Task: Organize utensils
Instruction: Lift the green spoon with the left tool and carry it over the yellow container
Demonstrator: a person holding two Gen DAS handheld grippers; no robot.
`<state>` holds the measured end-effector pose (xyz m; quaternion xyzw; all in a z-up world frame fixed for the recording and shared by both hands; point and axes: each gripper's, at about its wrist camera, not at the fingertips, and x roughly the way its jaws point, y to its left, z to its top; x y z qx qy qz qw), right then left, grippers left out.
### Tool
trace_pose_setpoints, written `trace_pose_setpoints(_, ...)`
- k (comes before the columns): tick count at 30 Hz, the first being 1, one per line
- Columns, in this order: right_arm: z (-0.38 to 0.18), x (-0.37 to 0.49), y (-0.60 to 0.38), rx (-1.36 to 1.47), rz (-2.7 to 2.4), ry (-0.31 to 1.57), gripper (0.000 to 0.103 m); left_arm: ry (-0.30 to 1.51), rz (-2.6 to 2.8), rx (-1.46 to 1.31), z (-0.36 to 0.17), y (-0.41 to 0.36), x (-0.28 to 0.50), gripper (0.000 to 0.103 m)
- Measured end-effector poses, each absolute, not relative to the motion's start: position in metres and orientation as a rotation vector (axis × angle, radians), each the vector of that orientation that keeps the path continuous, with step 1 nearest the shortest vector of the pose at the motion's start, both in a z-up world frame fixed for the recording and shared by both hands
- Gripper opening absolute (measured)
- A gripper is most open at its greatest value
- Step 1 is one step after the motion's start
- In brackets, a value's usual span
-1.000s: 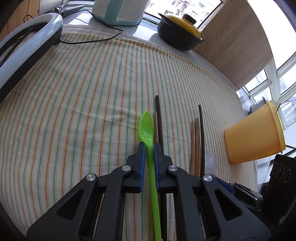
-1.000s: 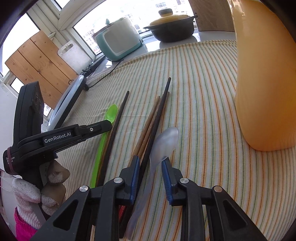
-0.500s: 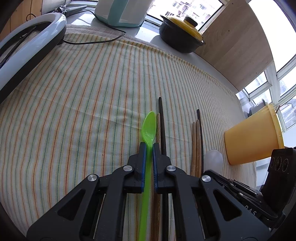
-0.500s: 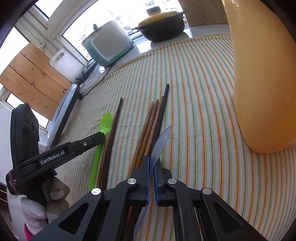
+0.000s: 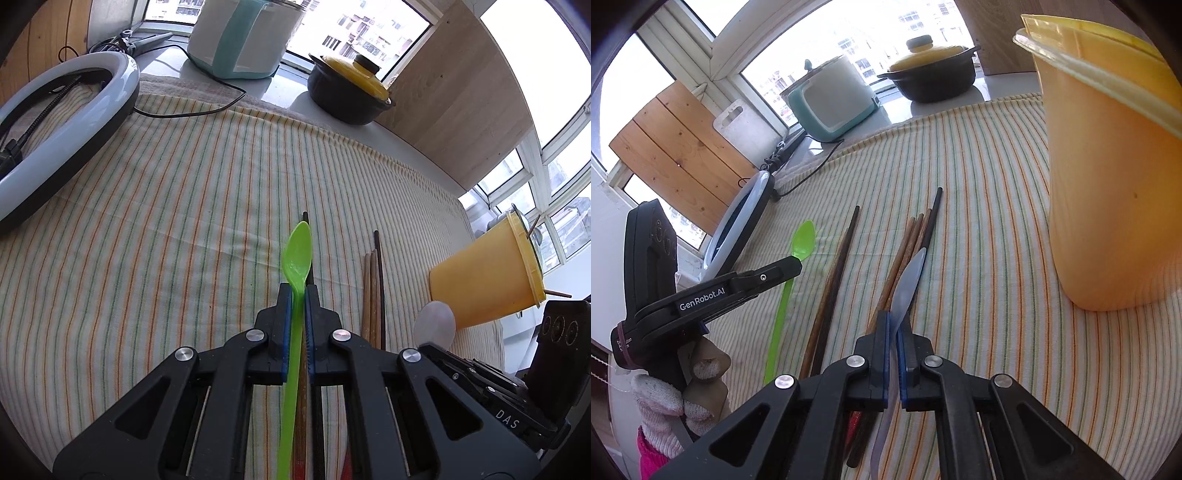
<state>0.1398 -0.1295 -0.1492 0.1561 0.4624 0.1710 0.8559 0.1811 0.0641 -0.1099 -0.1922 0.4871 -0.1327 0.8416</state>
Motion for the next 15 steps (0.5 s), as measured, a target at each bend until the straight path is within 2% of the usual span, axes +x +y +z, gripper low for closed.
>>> trace_pose_setpoints(15, -0.094, 0.108, -0.133, 0.263, 0.439, 0.836, 0.001, 0.905, -0.384, -0.424, -0.055, 0.048, 0.158, 0.004)
